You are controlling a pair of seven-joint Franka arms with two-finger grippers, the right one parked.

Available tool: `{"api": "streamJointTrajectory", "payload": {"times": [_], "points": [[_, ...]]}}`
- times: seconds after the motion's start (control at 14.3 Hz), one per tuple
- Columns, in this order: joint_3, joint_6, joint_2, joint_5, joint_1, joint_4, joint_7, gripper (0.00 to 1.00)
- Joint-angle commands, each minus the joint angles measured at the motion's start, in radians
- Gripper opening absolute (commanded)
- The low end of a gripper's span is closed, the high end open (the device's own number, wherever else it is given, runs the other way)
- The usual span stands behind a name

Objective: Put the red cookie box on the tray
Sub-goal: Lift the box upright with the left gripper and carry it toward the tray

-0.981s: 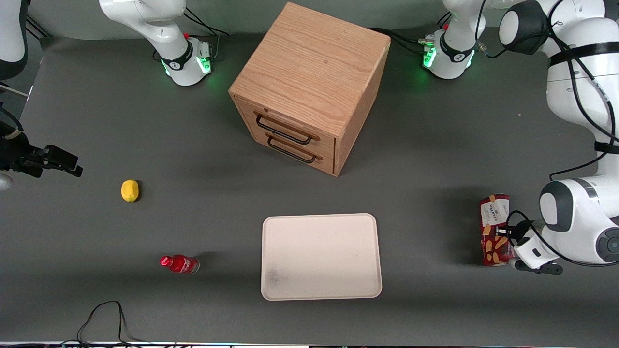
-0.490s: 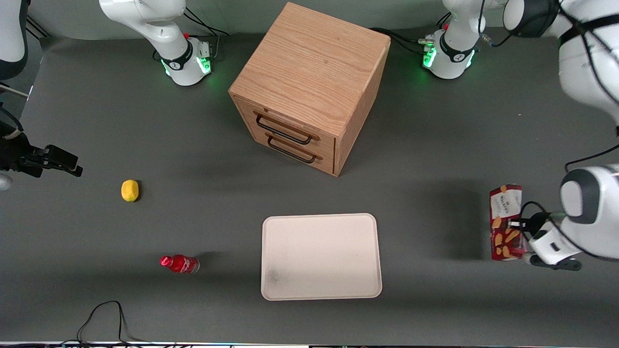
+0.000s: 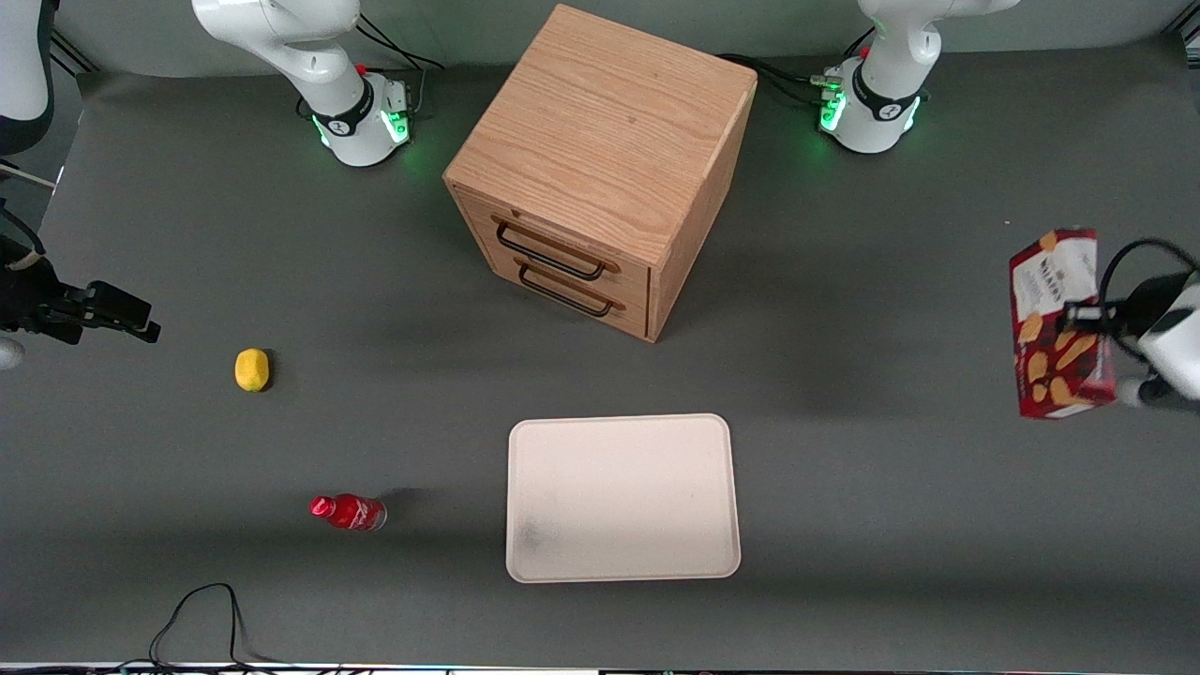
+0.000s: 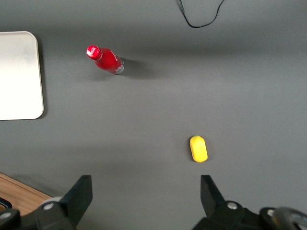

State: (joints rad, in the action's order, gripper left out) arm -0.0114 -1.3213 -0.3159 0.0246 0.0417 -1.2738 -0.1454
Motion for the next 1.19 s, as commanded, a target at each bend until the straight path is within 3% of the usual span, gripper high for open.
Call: {"api": "streamJointTrajectory", "payload": {"times": [0.0,0.21,0.35,0.56,0.84,1.12], "points": [[-0.006,0.019,0.064,-0.005,-0.011,-0.035,0.017,0.0],[0.031,0.001,0.063,0.003,-0.068,-0.032,0.142,0.0],[0.109,-0.056,0.035,0.003,-0.091,-0.016,0.263,0.0],[0.211,-0.133,-0.098,0.005,-0.13,0.089,0.427,0.0],[0.222,-0.321,-0.297,0.002,-0.27,0.244,0.541,0.0],[0.222,-0.499,-0.446,0.003,-0.338,0.275,0.632,0.0]]}}
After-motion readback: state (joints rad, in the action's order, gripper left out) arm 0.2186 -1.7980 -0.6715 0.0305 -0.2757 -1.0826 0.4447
